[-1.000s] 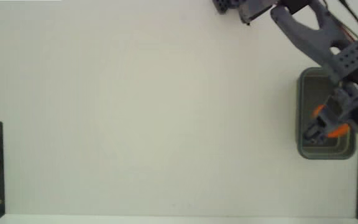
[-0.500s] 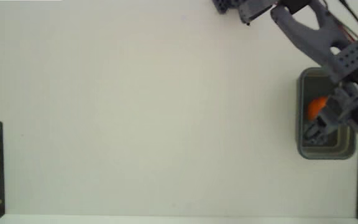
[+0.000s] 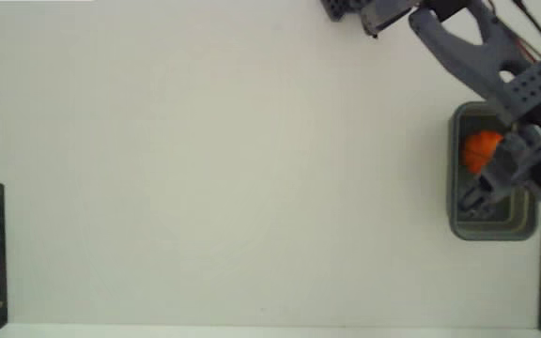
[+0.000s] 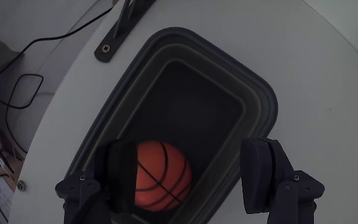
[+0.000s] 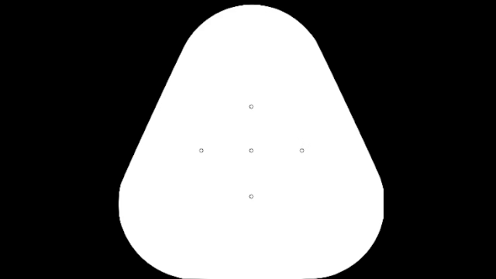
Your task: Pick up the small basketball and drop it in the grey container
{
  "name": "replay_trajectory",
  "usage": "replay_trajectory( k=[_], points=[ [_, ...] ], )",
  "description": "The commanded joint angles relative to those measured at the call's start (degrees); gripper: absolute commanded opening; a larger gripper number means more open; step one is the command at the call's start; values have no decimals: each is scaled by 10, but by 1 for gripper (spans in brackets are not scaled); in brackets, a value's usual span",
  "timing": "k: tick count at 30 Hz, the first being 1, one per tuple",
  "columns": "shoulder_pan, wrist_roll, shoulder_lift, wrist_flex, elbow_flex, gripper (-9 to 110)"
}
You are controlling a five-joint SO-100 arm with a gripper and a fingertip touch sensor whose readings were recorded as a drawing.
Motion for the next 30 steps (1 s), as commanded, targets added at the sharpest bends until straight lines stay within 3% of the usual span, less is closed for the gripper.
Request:
replay_trajectory(
  k=[1, 30],
  points=[
    [-6, 3, 53, -5, 3, 110],
    [111, 3, 207, -4, 156, 110]
  ],
)
